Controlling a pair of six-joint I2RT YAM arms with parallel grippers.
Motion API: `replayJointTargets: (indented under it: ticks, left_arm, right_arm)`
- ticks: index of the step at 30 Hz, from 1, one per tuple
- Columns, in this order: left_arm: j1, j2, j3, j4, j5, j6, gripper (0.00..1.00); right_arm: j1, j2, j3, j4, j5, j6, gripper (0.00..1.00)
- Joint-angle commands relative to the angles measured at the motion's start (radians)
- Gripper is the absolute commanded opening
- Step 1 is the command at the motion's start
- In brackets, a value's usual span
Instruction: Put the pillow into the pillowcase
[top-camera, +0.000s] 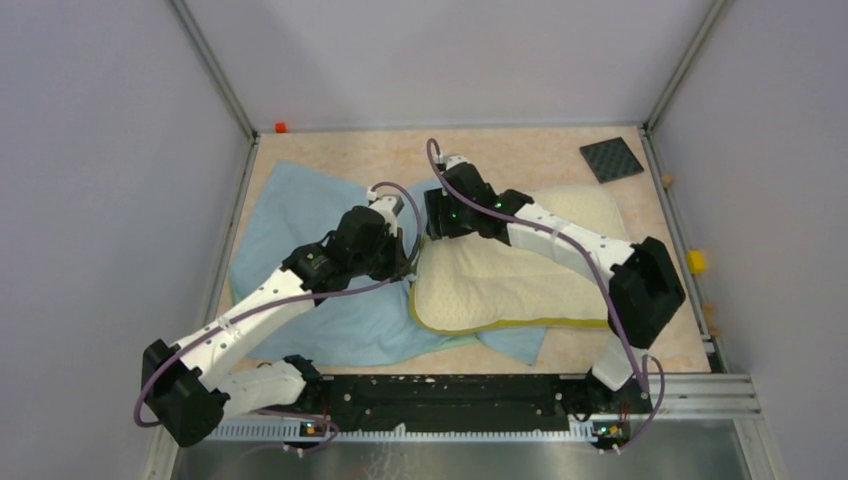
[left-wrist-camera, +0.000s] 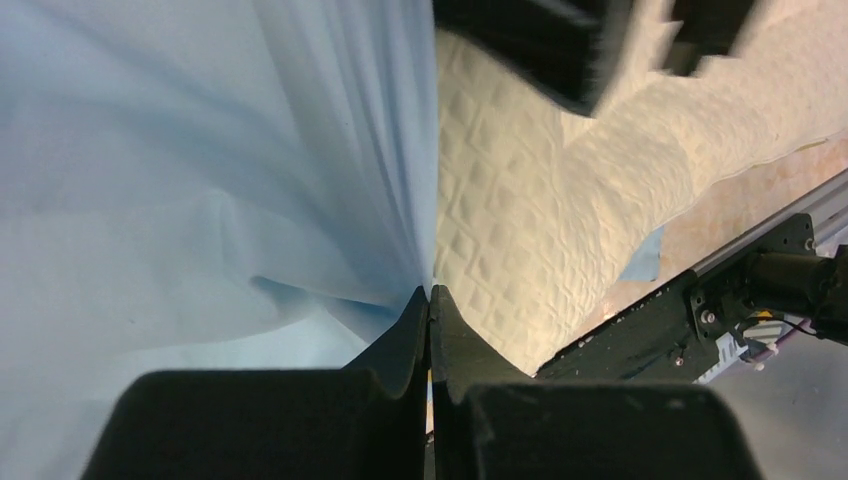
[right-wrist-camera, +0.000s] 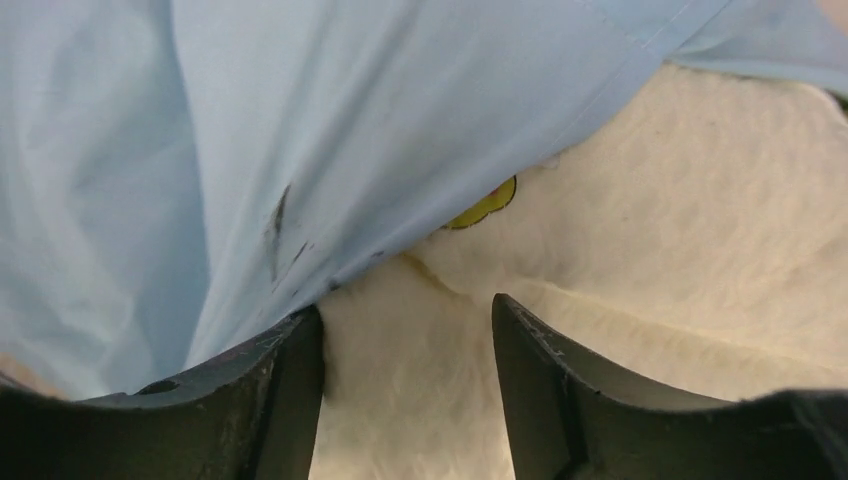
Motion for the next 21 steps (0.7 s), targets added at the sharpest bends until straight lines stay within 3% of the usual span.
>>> replayJointTargets:
  ticks: [1, 7, 12, 16, 21]
  left_arm:
    - [-0.009, 0.026, 0.007, -0.049, -0.027, -0.051, 0.0]
    - [-0.009, 0.043, 0.011, -0.025, -0.046, -0.074, 0.0]
    - [-0.009, 0.045, 0.009, -0.023, -0.07, -0.101, 0.0]
    - [-0.01, 0.041, 0.006, -0.021, -0.068, -0.111, 0.0]
    - [-0.01, 0.035, 0.012, -0.033, -0.055, -0.108, 0.0]
  right_arm:
    - [0.001, -0.188, 0.015, 0.004, 0.002, 0.011, 0.6]
    - [0.108, -0.357, -0.17, -0.022, 0.045, -0.013, 0.71]
    - [0.281, -0.431, -0.372, 0.063, 0.123, -0.012, 0.75]
    - [0.407, -0.393, -0.452, 0.14, 0.238, 0.005, 0.77]
    - [0.428, -0.261, -0.444, 0.189, 0.358, 0.036, 0.75]
